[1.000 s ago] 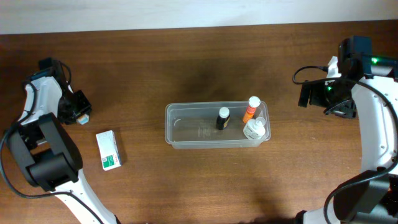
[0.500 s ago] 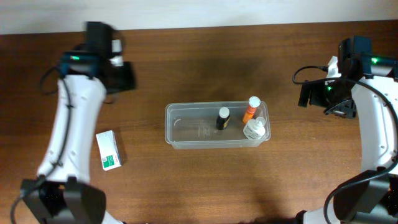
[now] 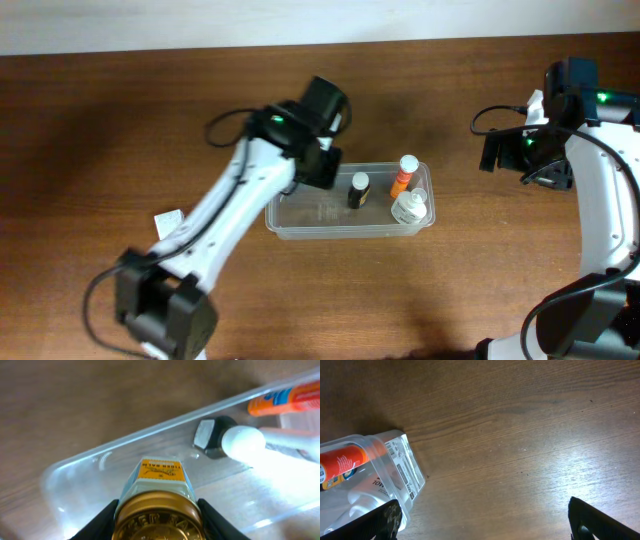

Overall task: Pack container
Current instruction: 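Place the Tiger Balm jar into the container with the left gripper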

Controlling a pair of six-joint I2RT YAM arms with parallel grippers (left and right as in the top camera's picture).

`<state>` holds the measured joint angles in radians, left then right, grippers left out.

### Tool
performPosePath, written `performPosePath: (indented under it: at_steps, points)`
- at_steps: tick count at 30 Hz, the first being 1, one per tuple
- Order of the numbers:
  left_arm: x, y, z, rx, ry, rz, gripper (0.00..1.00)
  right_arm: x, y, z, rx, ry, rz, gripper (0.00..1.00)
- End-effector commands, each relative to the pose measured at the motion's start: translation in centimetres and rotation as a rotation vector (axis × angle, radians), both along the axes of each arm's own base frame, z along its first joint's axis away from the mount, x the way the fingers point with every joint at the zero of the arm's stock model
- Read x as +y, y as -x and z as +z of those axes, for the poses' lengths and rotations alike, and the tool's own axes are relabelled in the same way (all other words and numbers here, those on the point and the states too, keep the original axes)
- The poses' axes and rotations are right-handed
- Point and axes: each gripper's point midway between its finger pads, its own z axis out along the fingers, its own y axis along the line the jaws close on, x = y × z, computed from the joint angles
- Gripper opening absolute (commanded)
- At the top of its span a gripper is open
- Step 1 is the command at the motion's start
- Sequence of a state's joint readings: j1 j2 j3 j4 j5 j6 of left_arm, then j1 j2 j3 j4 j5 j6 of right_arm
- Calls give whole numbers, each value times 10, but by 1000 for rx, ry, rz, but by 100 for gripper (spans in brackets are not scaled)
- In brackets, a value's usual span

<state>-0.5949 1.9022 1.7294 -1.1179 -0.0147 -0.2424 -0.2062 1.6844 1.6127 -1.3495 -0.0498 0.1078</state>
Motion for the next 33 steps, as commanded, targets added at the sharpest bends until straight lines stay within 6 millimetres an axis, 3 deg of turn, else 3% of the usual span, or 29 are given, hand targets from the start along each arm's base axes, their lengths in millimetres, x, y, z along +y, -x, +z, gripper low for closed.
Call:
performPosePath:
  at_steps: [1,7,10,15,19,26,30,33]
  points:
    - [-8,1,-36,53,-48,-29,32,0,0,-2,5,-6,-4,98]
    - [-19,-1,-82,121,-69,-44,33,0,0,-2,4,-6,-4,99]
    - [-23,-6,-88,112,-63,-44,45,0,0,-2,4,-7,-4,98]
    - [-26,-11,-82,95,-53,-50,69,0,0,-2,5,-7,-4,98]
    - [-14,-14,-45,64,-93,-37,78,0,1,-2,8,-7,-3,98]
    - [52,-26,76,-172,-94,101,86,0,1,-2,7,-7,-3,99]
    - [112,-25,124,-250,-31,301,97,0,1,-2,7,-7,-3,98]
    - [171,-22,137,-247,-27,493,99,0,0,-2,4,-6,-3,98]
